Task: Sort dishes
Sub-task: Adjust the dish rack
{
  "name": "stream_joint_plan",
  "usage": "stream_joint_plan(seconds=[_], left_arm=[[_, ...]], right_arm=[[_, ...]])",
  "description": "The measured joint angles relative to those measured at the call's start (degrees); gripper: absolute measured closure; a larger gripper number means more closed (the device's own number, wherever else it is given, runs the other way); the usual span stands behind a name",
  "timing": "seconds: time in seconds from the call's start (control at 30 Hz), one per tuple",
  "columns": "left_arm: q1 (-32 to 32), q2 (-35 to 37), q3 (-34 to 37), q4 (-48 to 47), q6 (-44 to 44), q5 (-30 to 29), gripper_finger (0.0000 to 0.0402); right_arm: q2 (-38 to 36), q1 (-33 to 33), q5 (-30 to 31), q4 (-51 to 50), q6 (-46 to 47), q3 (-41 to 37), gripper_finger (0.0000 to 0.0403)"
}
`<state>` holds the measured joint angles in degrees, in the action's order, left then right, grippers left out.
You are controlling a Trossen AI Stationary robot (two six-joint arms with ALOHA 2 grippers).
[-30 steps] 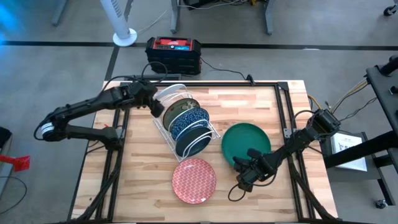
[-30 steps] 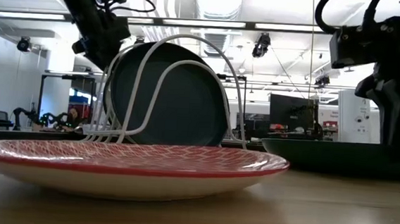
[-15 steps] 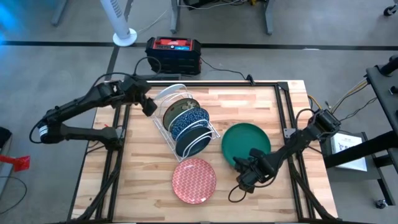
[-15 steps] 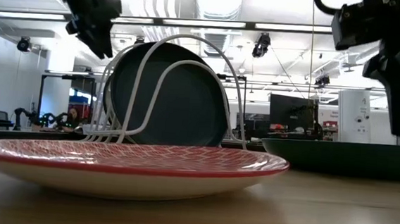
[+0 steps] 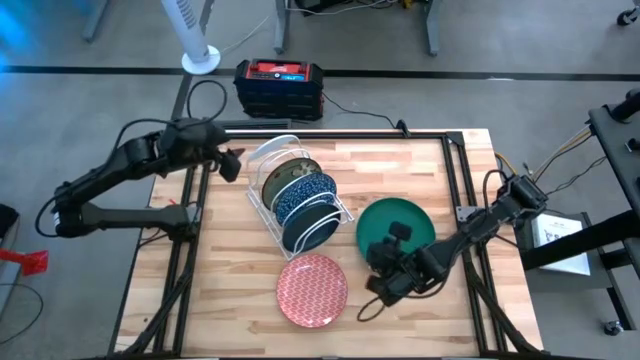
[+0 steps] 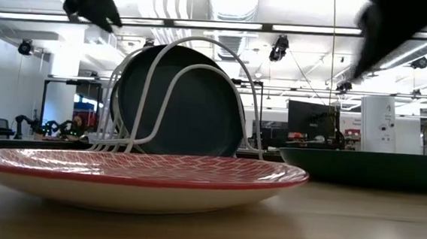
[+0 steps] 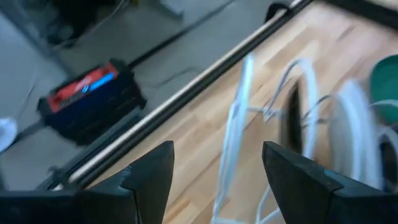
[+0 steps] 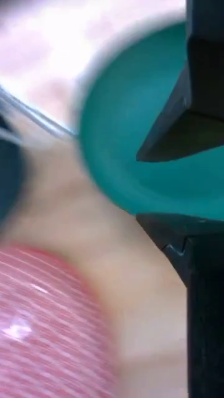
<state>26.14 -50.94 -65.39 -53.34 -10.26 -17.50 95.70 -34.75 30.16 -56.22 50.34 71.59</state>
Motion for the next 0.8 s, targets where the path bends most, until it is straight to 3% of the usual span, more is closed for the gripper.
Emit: stream_joint_plan(seconds=[0.13,0.23,0.33,0.4,0.53,0.8], left_arm=[[-3.39,1.87,0.54,4.41,0.34,0.00,0.0168],[-6.53,2.36,1.48,8.09,1.30,0.02,0.0168],[-9.20,2.26,2.77,11.22,3.31,-0.26,0.0170],[-10.32,2.21,3.57,12.89,4.39,-1.70,0.0174],[-10.97,2.18,4.91,12.41,5.05,-5.79,0.0185],[-10.96,2.49,7.76,12.79,5.80,-7.43,0.0196]], right_arm=[[-0.09,2.43,12.16,6.22,-6.02,1.25,0.0329],[-0.07,5.79,13.24,19.59,-16.56,0.03,0.0389],[0.85,9.51,12.63,30.02,-24.81,-1.33,0.0394],[1.37,11.54,13.43,31.83,-27.81,-1.73,0.0400],[1.49,14.90,13.97,32.52,-28.26,-2.44,0.0402],[1.53,18.43,13.94,33.04,-26.02,-3.74,0.0403]])
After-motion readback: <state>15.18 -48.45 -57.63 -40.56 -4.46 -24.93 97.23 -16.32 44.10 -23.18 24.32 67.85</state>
